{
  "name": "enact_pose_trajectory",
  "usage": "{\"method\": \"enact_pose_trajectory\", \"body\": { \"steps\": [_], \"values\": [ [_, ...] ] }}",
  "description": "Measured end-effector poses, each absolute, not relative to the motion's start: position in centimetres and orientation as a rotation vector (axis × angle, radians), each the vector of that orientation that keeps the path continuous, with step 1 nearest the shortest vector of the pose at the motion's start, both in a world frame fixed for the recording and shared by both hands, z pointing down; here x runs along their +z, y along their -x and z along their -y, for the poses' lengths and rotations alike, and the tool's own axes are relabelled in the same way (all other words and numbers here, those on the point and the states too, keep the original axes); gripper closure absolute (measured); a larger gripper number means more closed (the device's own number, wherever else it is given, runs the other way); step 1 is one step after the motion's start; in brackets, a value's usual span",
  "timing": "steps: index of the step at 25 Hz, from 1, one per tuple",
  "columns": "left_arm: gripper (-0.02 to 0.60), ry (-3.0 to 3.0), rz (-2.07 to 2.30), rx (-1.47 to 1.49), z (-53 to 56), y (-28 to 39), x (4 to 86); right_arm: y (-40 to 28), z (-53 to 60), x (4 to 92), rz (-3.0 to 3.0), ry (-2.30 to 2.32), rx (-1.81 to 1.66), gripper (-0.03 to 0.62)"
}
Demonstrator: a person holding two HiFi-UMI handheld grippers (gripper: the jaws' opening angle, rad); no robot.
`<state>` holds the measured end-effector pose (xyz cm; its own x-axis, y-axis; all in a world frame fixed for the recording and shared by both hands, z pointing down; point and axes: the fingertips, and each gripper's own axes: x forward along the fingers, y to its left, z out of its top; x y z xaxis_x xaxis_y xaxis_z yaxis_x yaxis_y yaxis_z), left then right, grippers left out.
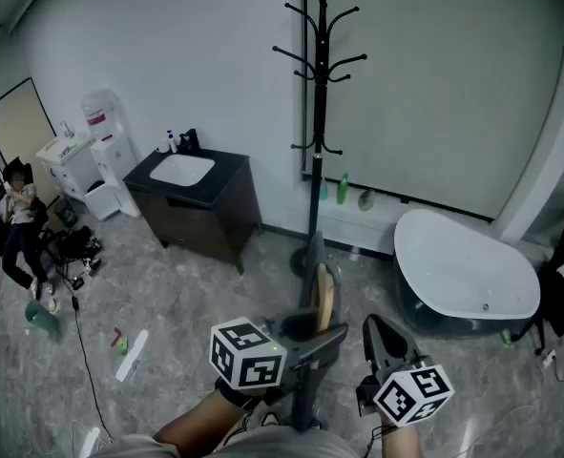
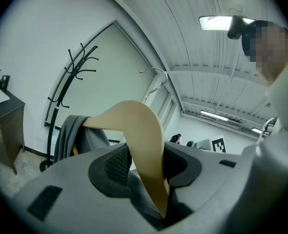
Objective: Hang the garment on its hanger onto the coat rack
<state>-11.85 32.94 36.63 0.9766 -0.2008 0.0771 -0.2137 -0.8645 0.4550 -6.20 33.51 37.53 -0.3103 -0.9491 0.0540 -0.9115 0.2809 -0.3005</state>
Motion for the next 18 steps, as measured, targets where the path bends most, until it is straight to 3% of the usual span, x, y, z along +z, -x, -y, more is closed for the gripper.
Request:
{"method": "enact_pose_trajectory", "body": {
  "steps": [18],
  "values": [
    [0.413, -2.656, 0.334, 0.039, -32.95, 11.27, 36.38, 6.13, -33.71, 37.22, -2.422, 1.671, -0.448, 0.579]
  ]
}}
